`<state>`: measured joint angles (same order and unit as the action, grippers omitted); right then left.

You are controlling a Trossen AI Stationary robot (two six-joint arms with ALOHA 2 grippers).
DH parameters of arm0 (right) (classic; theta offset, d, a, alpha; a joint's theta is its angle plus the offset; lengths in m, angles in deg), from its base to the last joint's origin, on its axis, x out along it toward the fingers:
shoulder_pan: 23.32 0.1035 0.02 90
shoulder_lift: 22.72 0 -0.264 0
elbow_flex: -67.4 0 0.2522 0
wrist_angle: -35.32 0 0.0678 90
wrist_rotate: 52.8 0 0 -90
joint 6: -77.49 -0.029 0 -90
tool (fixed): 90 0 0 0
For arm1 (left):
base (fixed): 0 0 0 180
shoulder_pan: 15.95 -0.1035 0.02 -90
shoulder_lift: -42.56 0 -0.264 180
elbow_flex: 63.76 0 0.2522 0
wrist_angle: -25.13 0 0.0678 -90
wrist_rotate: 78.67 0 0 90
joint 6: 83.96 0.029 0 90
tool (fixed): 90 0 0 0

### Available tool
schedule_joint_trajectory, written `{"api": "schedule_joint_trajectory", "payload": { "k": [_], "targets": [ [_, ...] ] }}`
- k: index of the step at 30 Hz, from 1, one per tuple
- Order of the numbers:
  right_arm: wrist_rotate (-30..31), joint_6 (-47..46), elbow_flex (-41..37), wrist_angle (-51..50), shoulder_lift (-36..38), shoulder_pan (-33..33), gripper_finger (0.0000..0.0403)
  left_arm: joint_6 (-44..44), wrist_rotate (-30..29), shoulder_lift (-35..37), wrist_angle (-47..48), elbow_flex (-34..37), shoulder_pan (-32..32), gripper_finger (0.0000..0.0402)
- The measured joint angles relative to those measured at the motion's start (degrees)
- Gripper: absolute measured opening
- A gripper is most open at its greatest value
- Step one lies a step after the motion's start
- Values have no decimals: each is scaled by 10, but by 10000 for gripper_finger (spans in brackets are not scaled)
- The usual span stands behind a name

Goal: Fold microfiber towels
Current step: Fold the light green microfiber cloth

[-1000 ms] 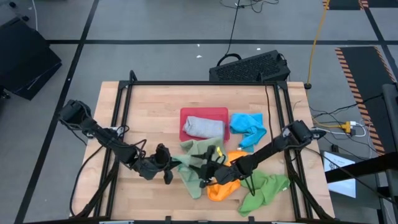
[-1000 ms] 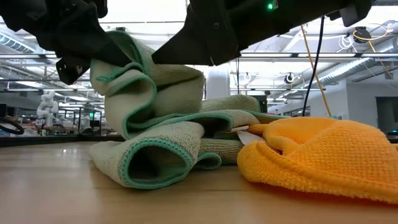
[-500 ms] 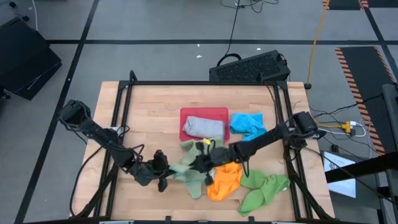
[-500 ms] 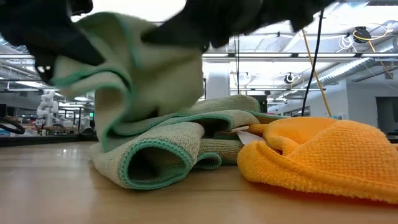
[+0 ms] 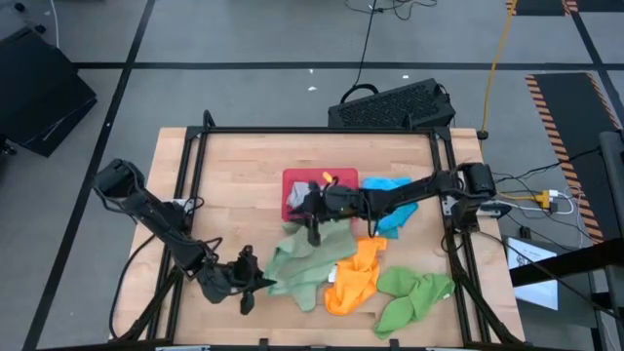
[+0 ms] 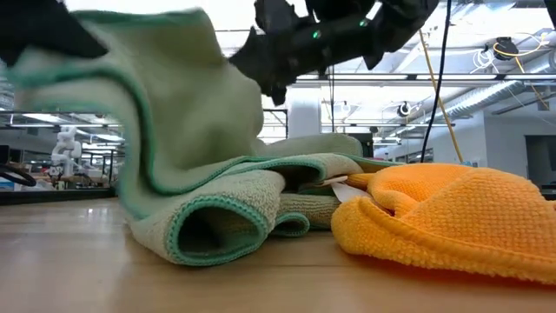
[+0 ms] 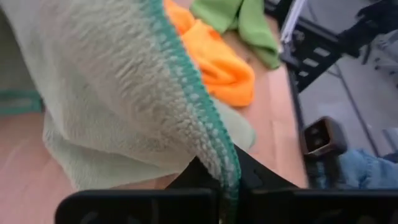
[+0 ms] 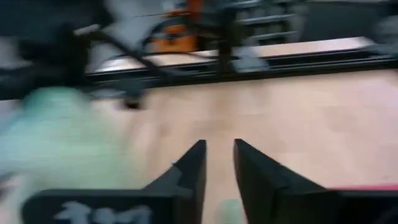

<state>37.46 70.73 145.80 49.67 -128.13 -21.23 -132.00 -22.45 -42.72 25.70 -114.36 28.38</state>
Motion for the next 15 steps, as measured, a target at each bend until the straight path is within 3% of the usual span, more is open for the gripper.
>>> {"api": "schedule_joint_trajectory", "payload": {
  "k": [3, 7, 12, 15],
  "targets": [
    [38, 10, 0, -17, 0, -4, 137, -26, -6, -27, -1, 0, -3, 11],
    [41, 31, 0, -46, 0, 10, 186, -54, -10, -52, -4, 0, -9, 6],
    [46, 65, -9, -56, 0, 71, 202, -35, -24, -50, -25, 0, -17, 9],
    [103, 70, -14, -58, 0, 119, 198, 9, -25, -44, -64, 0, -21, 8]
  ]
}}
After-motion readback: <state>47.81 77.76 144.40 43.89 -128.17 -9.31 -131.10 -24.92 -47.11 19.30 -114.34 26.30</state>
